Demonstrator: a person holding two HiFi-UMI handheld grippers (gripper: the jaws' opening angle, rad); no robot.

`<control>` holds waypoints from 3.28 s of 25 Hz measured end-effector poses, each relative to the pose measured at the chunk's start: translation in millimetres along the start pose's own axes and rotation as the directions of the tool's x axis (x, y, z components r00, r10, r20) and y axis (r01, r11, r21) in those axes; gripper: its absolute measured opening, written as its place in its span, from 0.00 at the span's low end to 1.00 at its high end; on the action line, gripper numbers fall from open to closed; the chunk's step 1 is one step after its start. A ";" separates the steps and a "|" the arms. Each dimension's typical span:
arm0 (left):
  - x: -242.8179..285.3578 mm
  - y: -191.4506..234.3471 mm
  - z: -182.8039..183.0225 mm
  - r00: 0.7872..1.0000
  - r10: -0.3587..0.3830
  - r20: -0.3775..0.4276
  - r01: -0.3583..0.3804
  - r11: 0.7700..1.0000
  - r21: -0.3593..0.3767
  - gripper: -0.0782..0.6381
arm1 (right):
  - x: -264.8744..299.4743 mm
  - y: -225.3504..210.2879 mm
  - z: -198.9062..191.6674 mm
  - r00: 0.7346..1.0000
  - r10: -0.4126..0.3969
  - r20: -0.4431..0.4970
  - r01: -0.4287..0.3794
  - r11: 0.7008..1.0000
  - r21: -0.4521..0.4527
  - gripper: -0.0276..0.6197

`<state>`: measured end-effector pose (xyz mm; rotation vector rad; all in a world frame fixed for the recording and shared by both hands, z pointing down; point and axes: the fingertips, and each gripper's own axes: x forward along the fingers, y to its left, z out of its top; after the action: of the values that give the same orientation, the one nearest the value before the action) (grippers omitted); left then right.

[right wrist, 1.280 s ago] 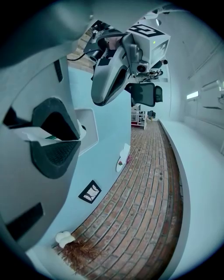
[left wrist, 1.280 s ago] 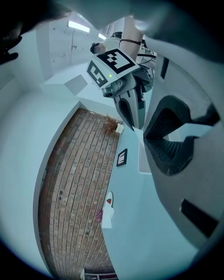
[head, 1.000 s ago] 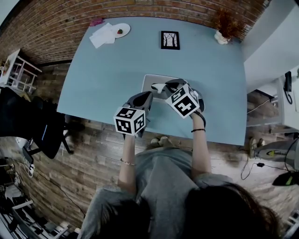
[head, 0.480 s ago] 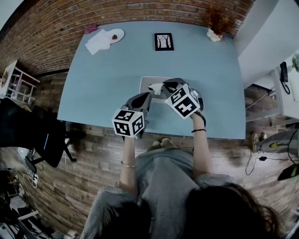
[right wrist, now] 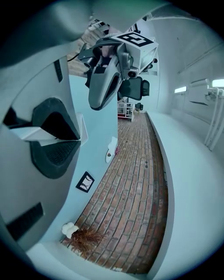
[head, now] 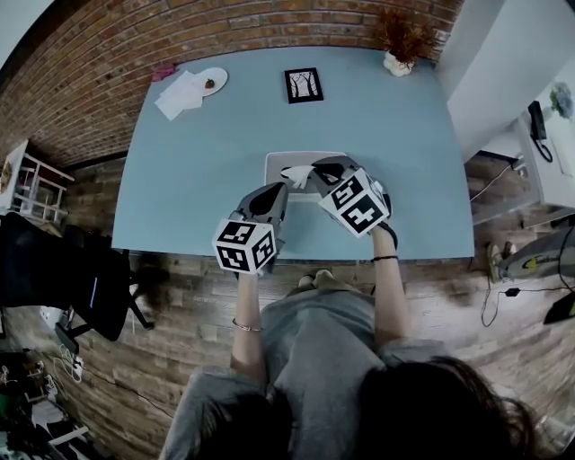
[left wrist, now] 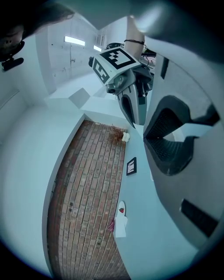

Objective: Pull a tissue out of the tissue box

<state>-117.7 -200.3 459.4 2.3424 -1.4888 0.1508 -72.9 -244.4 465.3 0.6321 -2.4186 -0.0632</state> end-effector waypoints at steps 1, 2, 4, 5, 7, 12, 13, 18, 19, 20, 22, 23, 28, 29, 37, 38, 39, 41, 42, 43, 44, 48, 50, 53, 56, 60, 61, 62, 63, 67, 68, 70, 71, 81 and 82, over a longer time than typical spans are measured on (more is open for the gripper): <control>-0.7 -0.6 1.1 1.000 -0.004 0.002 0.004 1.000 0.004 0.11 | -1.6 -0.7 0.2 1.000 -0.009 0.006 0.009 1.000 0.007 0.05; -1.3 -1.3 1.9 1.000 -0.009 0.003 0.009 1.000 0.008 0.11 | -3.0 -1.2 0.7 1.000 -0.018 0.013 0.018 1.000 0.013 0.05; -2.7 -2.7 2.4 1.000 -0.017 0.005 0.017 1.000 0.014 0.11 | -5.6 -1.0 1.5 0.999 -0.035 0.024 0.034 0.999 0.023 0.05; -3.3 -3.7 2.5 1.000 -0.021 0.006 0.020 1.000 0.018 0.11 | -6.7 -0.5 1.5 0.999 -0.042 0.028 0.041 0.999 0.024 0.05; -4.1 -6.1 3.1 0.999 -0.032 0.006 0.032 0.999 0.027 0.11 | -8.9 0.4 1.2 0.998 -0.057 0.036 0.056 0.998 0.023 0.05; -9.6 -7.6 5.2 0.999 -0.051 0.013 0.051 0.998 0.045 0.11 | -13.9 3.9 0.0 0.995 -0.085 0.053 0.083 0.996 0.038 0.05; -10.6 -7.4 5.5 0.999 -0.052 0.015 0.051 0.998 0.047 0.11 | -14.9 4.1 -0.4 0.994 -0.091 0.056 0.088 0.995 0.041 0.05; -14.2 -9.5 9.3 0.998 -0.064 0.025 0.063 0.996 0.061 0.11 | -20.3 3.0 1.1 0.990 -0.120 0.068 0.118 0.992 0.045 0.05; -15.0 -9.7 9.8 0.997 -0.067 0.027 0.066 0.996 0.064 0.11 | -21.3 2.9 2.2 0.989 -0.127 0.070 0.124 0.991 0.043 0.05; -15.7 -9.7 10.5 0.997 -0.070 0.029 0.068 0.995 0.067 0.11 | -22.2 2.9 3.4 0.988 -0.133 0.072 0.130 0.991 0.041 0.05; -16.6 -9.4 12.7 0.997 -0.075 0.035 0.072 0.995 0.071 0.11 | -23.2 2.9 5.9 0.987 -0.141 0.081 0.138 0.990 0.043 0.05; -17.0 -9.4 13.9 0.996 -0.077 0.039 0.074 0.995 0.074 0.11 | -23.7 2.7 7.3 0.986 -0.144 0.087 0.141 0.989 0.045 0.05; -19.7 -10.8 20.8 0.994 -0.090 0.056 0.085 0.993 0.084 0.11 | -25.6 3.8 10.6 0.985 -0.147 0.093 0.144 0.989 0.044 0.05; -20.3 -11.0 21.5 0.994 -0.092 0.058 0.087 0.993 0.086 0.11 | -26.5 3.7 11.2 0.984 -0.148 0.095 0.145 0.988 0.045 0.05; -25.3 -11.0 24.9 0.993 -0.098 0.072 0.091 0.991 0.095 0.11 | -35.7 6.5 13.2 0.980 -0.154 0.122 0.149 0.988 0.050 0.05; -26.0 -10.6 25.4 0.993 -0.098 0.072 0.091 0.991 0.097 0.11 | -36.9 7.4 13.6 0.979 -0.156 0.128 0.151 0.987 0.053 0.05; -26.9 -10.1 26.1 0.992 -0.098 0.074 0.091 0.991 0.099 0.11 | -38.0 8.1 14.3 0.978 -0.159 0.133 0.153 0.987 0.055 0.05; -28.8 -8.7 27.9 0.992 -0.098 0.077 0.090 0.991 0.102 0.11 | -40.2 8.6 16.8 0.975 -0.167 0.145 0.160 0.985 0.058 0.05; -29.7 -7.8 28.5 0.992 -0.097 0.079 0.089 0.991 0.103 0.11 | -40.9 8.8 18.2 0.974 -0.171 0.150 0.164 0.985 0.059 0.05; -30.5 -7.1 28.8 0.992 -0.097 0.080 0.089 0.991 0.104 0.11 | -41.5 9.0 19.3 0.973 -0.174 0.154 0.167 0.984 0.059 0.05; -31.1 -6.8 29.0 0.992 -0.098 0.081 0.089 0.991 0.105 0.11 | -42.2 9.2 20.2 0.971 -0.177 0.158 0.170 0.984 0.060 0.05; -32.7 -8.0 30.7 0.991 -0.103 0.085 0.093 0.990 0.110 0.11 | -50.7 7.6 29.3 0.958 -0.194 0.209 0.180 0.980 0.085 0.05; -34.3 -8.2 33.2 0.990 -0.107 0.091 0.097 0.989 0.113 0.11 | -59.3 5.1 40.5 0.946 -0.202 0.253 0.181 0.978 0.104 0.05; -37.5 -9.9 38.5 0.988 -0.114 0.107 0.101 0.988 0.120 0.11 | -70.7 1.7 54.6 0.934 -0.210 0.288 0.189 0.977 0.099 0.05; -41.8 -14.2 44.8 0.984 -0.124 0.125 0.107 0.986 0.131 0.11 | -79.1 2.6 60.7 0.927 -0.209 0.311 0.186 0.977 0.102 0.05; -50.3 -20.2 56.0 0.978 -0.138 0.156 0.114 0.982 0.150 0.11 | -89.1 4.8 64.7 0.915 -0.205 0.348 0.167 0.976 0.137 0.05; -53.0 -21.9 58.3 0.976 -0.141 0.165 0.116 0.981 0.154 0.11 | -91.7 5.1 64.8 0.911 -0.206 0.356 0.164 0.976 0.145 0.05; -55.8 -23.4 60.2 0.974 -0.145 0.173 0.118 0.981 0.157 0.11 | -94.4 5.6 65.0 0.908 -0.207 0.364 0.161 0.975 0.153 0.05; -58.4 -24.6 61.5 0.973 -0.147 0.180 0.119 0.980 0.159 0.11 | -96.8 6.5 65.2 0.905 -0.207 0.371 0.157 0.975 0.160 0.05; -67.7 -26.0 62.2 0.969 -0.151 0.194 0.120 0.979 0.164 0.11 | -102.5 12.5 62.6 0.899 -0.198 0.392 0.133 0.973 0.186 0.05; -69.3 -26.6 61.8 0.969 -0.154 0.195 0.122 0.979 0.164 0.11 | -103.2 14.0 60.5 0.898 -0.198 0.392 0.132 0.973 0.188 0.05; -72.0 -28.1 60.2 0.968 -0.157 0.197 0.126 0.978 0.163 0.11 | -104.4 17.4 55.9 0.897 -0.197 0.395 0.130 0.973 0.191 0.05; -73.1 -28.6 59.1 0.968 -0.158 0.197 0.127 0.978 0.163 0.11 | -105.1 19.2 53.6 0.896 -0.198 0.398 0.127 0.972 0.197 0.05; -74.6 -32.3 54.5 0.969 -0.158 0.189 0.127 0.978 0.166 0.11 | -107.4 26.6 46.3 0.889 -0.198 0.412 0.121 0.971 0.206 0.04; -74.2 -32.7 54.9 0.969 -0.159 0.190 0.128 0.978 0.167 0.11 | -107.9 26.2 47.5 0.888 -0.198 0.416 0.120 0.971 0.205 0.04</control>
<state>-126.6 -143.9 379.8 2.6486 -1.4343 -0.0120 -37.9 -177.2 371.2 0.9874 -2.8168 -0.0675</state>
